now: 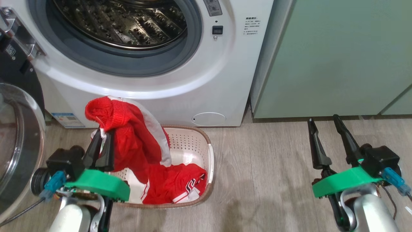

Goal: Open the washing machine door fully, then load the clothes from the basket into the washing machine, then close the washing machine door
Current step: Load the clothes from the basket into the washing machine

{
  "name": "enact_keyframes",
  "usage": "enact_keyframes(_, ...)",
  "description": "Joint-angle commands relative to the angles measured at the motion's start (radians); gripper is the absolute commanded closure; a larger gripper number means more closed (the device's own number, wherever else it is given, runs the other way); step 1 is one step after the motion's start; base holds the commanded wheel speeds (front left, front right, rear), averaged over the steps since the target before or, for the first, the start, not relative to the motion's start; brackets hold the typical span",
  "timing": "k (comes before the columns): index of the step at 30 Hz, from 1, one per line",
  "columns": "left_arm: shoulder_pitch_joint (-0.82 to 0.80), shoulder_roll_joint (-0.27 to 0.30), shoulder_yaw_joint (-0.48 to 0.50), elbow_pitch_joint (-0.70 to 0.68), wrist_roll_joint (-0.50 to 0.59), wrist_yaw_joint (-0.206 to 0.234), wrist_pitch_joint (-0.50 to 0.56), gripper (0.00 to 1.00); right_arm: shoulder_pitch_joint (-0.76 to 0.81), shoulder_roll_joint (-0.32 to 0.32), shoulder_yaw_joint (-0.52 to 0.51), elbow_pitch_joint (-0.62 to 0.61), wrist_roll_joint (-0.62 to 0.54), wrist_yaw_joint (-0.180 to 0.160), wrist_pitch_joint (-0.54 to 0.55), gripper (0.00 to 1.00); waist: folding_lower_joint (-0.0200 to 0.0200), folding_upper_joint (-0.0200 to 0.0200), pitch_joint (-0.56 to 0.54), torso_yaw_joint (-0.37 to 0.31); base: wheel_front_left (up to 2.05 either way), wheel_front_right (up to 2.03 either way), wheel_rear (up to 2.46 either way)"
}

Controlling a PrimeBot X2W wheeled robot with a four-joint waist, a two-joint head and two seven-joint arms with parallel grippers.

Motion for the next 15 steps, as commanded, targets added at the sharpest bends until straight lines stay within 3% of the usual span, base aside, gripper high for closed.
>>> enact_keyframes(1,-0.035,0.025,0.037,-0.033,-0.008,0.008,0.002,1.00,-0.012,0.002,0.026,-0.039,0.000,0.000,0.004,0.00,0.0001,-0.0001,0.001,0.000,0.00,0.00,0.00)
enact_keyframes(15,-0.044,0.030,0.029,-0.030,-0.012,0.015,0.005,1.00,-0.017,0.002,0.025,-0.045,0.000,0.000,0.008,0.00,0.0001,-0.0001,0.004,-0.001,0.00,0.00,0.00)
